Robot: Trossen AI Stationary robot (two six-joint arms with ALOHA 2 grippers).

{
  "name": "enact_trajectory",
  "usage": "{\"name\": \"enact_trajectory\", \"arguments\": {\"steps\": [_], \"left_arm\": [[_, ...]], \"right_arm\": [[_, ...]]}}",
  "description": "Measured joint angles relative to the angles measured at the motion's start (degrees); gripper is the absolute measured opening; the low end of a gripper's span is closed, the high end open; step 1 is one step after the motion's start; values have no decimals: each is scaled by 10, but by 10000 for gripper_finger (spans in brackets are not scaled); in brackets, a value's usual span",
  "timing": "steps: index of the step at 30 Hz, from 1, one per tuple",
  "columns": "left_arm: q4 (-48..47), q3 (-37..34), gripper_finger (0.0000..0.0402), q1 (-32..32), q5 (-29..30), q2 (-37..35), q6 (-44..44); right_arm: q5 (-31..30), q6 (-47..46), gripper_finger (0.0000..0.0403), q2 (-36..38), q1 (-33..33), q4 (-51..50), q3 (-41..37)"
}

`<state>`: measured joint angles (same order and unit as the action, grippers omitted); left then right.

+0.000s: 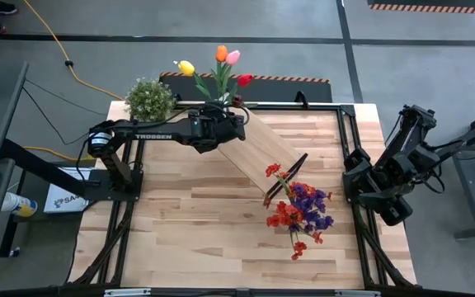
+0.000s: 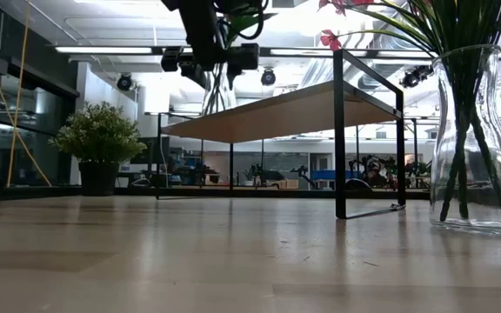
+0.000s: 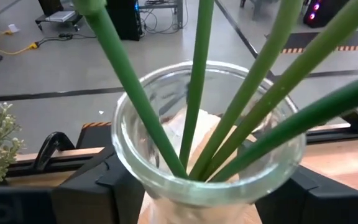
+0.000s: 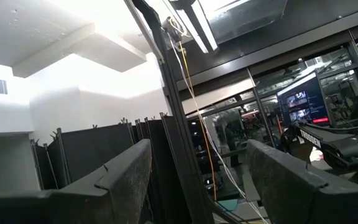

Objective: Pick and place flowers into a vace then onto a shelf
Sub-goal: Put the left transparent flower vase on the shelf

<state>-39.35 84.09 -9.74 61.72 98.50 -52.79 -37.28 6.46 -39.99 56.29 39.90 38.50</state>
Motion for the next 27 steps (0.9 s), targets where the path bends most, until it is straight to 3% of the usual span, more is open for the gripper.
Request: {"name": "enact_trajectory", "arguments": {"steps": [17,27], "left_arm": [[-12,1,291,5,1,0,0],[-12,1,367,13,14,0,0]], "right_arm": [[-1,0,254,0,0,0,0],[-1,-2,254,0,0,-2,0]]}}
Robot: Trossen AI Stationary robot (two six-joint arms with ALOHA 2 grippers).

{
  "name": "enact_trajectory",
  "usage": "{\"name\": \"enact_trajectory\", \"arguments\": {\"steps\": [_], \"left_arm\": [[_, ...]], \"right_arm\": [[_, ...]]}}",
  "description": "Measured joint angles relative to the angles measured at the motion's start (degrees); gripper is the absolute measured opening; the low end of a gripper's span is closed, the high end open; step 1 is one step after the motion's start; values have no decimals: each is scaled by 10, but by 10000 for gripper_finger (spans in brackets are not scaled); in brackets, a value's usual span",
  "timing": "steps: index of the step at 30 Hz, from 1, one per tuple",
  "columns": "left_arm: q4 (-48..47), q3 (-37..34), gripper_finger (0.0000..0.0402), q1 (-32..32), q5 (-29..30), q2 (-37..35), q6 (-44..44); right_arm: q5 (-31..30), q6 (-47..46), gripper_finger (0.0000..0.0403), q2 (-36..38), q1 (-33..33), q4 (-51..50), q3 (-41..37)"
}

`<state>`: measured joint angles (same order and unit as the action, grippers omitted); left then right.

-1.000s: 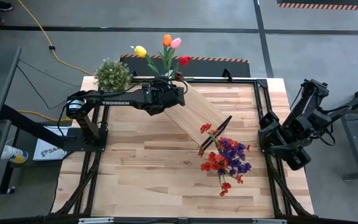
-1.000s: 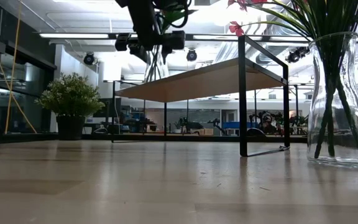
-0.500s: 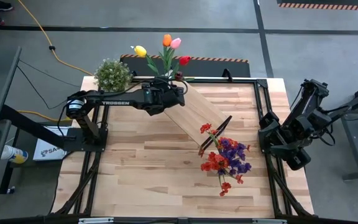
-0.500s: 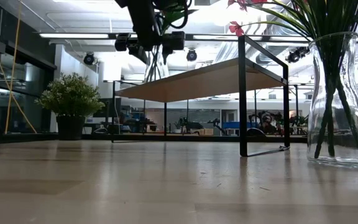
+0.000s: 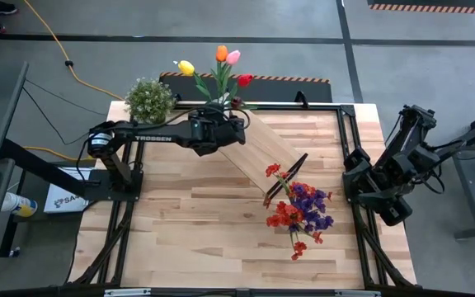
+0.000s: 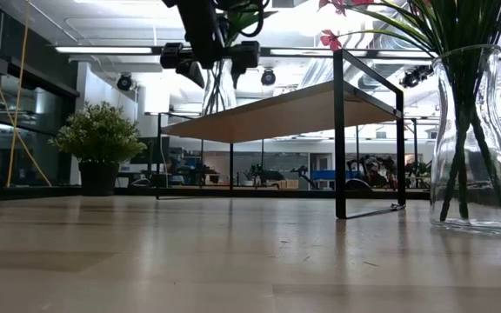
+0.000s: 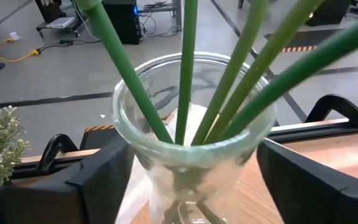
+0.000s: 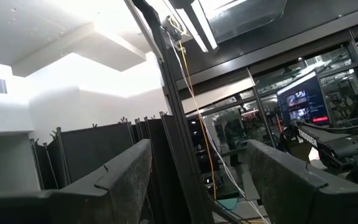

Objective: Pick and place flowers into a vace then onto a shelf
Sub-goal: Put the left transparent flower vase on the shelf, then put the transparent flower vase on the shelf

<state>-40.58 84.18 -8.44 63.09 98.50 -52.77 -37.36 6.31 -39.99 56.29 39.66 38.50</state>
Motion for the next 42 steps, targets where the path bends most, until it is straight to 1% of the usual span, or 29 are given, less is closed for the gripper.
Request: {"name": "enact_trajectory", "arguments": {"steps": [2,4,8,11,16,18,20,22,24,31,34,38,42], "left_arm": [[0,0,386,3,-3,0,3],[0,0,396,6,-13,0,11],[0,0,388,26,-12,0,45],[-1,0,380,44,8,-1,68],[-18,2,384,73,43,-14,90],[-39,1,386,78,43,-23,90],[-43,3,388,86,42,-29,88],[-72,1,387,91,27,-38,88],[-80,1,385,103,20,-42,85],[-168,0,387,147,13,-70,20],[-186,1,385,173,14,-80,-3],[-201,2,388,212,-7,-96,-15],[-205,2,386,255,-23,-109,-16]], "right_arm": [[0,-2,254,0,0,0,0],[0,-2,254,0,0,0,0],[0,-3,254,0,0,-1,0],[0,-3,254,0,0,-7,0],[0,-3,254,0,0,-14,0],[0,-3,254,0,0,-15,0],[1,-3,254,0,0,-15,0],[3,-3,254,0,0,-15,0],[4,-4,254,0,0,-16,0],[4,-18,254,0,0,-18,0],[4,-16,254,0,0,-20,0],[5,-21,254,0,0,-67,0],[1,-67,254,5,0,-132,0]]}}
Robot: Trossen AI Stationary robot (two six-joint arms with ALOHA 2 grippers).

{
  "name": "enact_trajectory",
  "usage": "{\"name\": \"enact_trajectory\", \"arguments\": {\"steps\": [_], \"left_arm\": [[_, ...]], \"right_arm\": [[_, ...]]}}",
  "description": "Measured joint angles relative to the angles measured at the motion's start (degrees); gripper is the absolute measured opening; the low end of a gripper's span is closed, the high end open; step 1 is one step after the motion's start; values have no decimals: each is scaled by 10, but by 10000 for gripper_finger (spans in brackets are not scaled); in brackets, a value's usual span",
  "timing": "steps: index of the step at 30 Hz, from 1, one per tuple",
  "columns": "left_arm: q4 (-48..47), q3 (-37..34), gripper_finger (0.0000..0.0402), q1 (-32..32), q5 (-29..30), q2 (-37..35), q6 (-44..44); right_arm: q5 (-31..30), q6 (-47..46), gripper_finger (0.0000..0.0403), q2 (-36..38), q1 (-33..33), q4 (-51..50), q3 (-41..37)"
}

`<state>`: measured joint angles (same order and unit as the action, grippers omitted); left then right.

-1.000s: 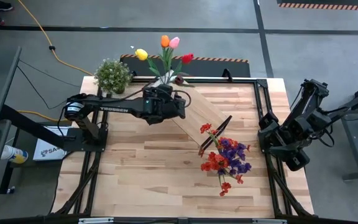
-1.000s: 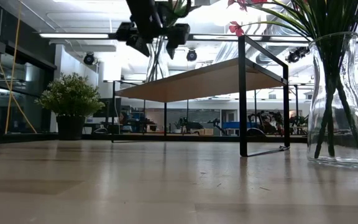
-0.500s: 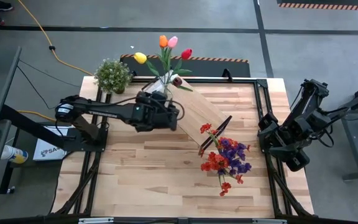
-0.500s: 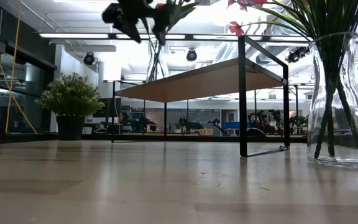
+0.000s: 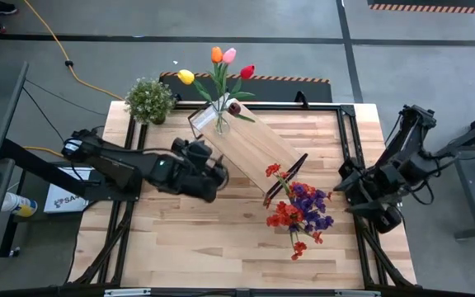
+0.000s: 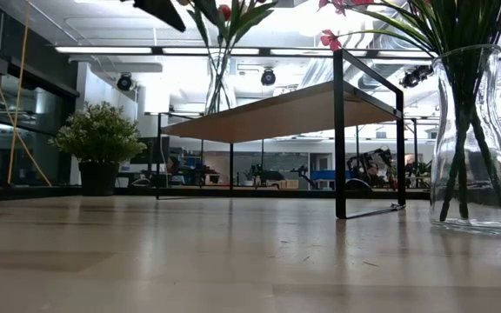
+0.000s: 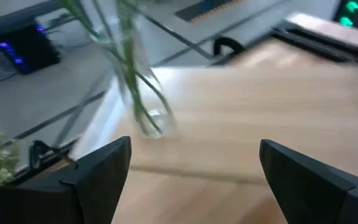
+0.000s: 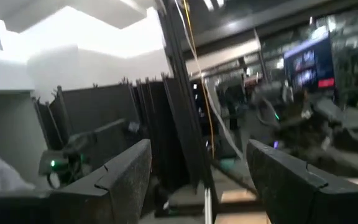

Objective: Pick and place flowers into a vace then onto a shelf
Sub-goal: Put the transparent flower vase on the shelf

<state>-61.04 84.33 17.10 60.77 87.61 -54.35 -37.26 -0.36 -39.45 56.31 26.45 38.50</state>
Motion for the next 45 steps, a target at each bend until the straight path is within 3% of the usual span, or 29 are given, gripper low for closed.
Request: {"name": "enact_trajectory", "arguments": {"steps": [8,16,19,26,29,39,45], "left_arm": [[26,-1,386,101,-6,-18,0],[50,-1,387,175,-5,-17,0],[60,-1,385,191,-4,-17,0],[82,-1,386,206,-3,-17,0],[96,-1,383,204,-9,-17,0],[126,-1,387,204,-34,-17,0],[136,-1,388,204,-37,-17,0]], "right_arm": [[7,-115,254,27,13,-92,0],[81,-182,254,69,81,-105,0],[77,-280,254,79,111,-168,0],[81,-625,254,80,161,-402,0],[98,-732,254,75,172,-489,0],[124,-809,254,31,164,-710,0],[128,-822,254,-33,130,-750,0]]}}
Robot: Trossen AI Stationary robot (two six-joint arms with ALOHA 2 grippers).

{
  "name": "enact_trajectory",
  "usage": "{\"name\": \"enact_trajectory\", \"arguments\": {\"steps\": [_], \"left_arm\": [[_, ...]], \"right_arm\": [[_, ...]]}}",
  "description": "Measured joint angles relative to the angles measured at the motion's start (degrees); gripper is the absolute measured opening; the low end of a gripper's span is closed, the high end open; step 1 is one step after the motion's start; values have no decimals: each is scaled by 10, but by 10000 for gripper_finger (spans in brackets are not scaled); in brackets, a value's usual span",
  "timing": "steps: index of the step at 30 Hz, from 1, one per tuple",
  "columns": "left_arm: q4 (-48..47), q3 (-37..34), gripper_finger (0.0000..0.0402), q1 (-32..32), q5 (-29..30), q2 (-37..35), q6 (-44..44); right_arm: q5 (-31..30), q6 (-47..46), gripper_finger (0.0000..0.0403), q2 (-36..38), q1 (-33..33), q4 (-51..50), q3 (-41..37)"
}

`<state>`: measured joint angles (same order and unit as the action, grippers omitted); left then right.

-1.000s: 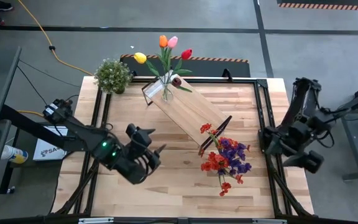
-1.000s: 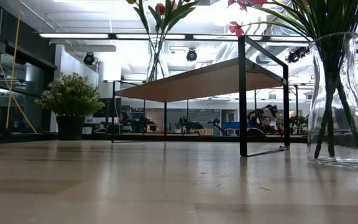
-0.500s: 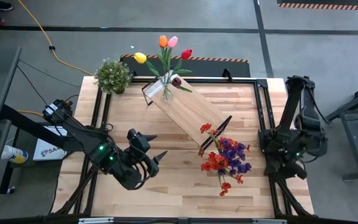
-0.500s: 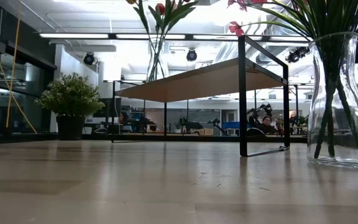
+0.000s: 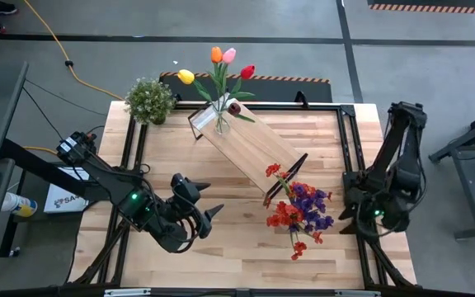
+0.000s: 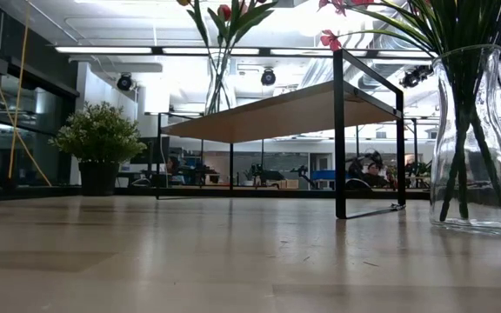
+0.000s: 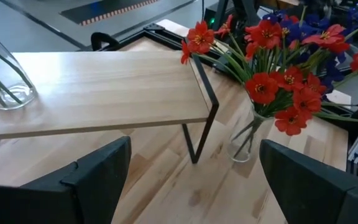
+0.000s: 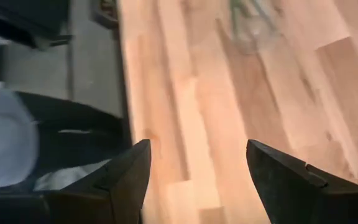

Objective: Pick and place flowers into a vace then onto a shelf
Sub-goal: Put the transparent flower vase on the shelf

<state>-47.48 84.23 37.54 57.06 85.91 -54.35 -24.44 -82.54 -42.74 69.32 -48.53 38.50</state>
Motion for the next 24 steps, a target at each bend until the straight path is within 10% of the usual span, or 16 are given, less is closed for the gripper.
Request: {"name": "enact_trajectory", "arguments": {"steps": [24], "left_arm": [[-6,0,388,0,-59,0,26]], "right_arm": [[-90,61,254,-298,-158,111,0]]}}
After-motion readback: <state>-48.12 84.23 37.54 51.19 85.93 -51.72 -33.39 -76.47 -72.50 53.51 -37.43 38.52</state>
